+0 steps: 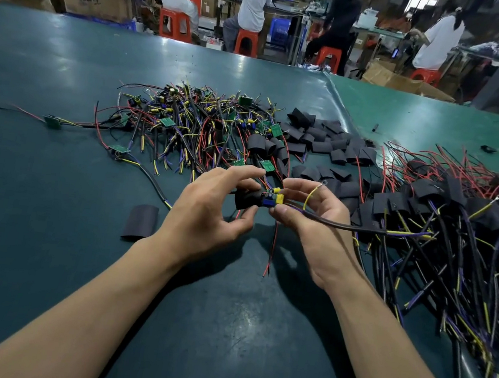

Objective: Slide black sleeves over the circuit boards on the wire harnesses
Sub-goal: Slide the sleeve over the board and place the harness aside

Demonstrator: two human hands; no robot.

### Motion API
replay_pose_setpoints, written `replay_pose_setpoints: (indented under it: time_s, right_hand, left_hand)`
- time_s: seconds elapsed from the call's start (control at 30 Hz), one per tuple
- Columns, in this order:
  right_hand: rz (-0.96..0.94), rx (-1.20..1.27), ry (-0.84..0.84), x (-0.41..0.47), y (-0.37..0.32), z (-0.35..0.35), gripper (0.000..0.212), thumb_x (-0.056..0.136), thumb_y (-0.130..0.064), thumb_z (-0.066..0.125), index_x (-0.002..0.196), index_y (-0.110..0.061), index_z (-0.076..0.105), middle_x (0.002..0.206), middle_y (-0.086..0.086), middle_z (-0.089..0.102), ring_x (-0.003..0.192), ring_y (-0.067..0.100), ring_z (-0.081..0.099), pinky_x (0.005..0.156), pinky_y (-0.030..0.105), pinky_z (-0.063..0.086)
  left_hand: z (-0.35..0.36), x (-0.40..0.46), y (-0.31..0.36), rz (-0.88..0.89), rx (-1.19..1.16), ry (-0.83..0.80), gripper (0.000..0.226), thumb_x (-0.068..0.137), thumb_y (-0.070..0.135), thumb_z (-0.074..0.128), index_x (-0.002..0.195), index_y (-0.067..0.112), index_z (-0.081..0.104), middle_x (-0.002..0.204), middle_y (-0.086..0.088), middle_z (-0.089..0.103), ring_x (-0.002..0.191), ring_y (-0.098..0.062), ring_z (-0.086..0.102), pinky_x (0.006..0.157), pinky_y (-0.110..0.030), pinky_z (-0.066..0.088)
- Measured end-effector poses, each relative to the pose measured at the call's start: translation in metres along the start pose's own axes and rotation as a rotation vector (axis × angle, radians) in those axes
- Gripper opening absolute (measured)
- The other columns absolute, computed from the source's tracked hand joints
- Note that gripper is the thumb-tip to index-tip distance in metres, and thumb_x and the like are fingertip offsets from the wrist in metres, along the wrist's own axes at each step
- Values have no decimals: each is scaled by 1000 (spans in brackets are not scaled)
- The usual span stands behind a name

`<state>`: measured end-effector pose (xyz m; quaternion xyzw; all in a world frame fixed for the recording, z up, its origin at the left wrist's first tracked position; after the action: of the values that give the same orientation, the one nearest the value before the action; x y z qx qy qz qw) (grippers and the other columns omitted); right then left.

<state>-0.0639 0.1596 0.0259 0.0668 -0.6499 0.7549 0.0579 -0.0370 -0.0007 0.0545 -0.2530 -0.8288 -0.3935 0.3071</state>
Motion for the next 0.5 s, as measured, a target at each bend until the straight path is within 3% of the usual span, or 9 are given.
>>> replay_pose_setpoints:
  time_s: [0.13, 0.3, 0.5]
  right_hand:
    - [17, 37, 18, 0, 0, -5, 34, 76, 17, 70, 95, -11, 68, 93, 9, 69, 85, 19, 67, 72, 26, 58]
    - [58, 134, 41, 0, 2, -4, 23, 78, 16, 68, 88, -5, 67, 78, 4, 70, 72, 19, 68, 68, 27, 59]
    - [160, 168, 67, -1, 9, -5, 13, 77, 9, 72, 82, -2, 66, 73, 10, 72, 66, 19, 71, 63, 26, 59]
  left_hand:
    - [2, 1, -3, 10, 7, -50, 49, 76, 3, 77, 122, 9, 62, 103, -1, 70, 98, -20, 66, 89, -43, 53]
    - [6, -2, -5, -9, -25, -62, 48, 76, 4, 77, 121, 13, 62, 103, 0, 71, 100, -17, 67, 89, -42, 53]
    - [8, -2, -5, -22, -40, -62, 47, 76, 3, 77, 119, 14, 61, 102, 0, 70, 98, -12, 67, 88, -34, 54]
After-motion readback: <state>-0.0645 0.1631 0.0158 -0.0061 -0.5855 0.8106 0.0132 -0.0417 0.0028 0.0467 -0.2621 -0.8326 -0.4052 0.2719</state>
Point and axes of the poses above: each hand's wrist, its own x-axis towards the middle knuckle, its own z-axis out of the palm, y = z × x, the point moved 7 cm from there along x, towards the middle knuckle
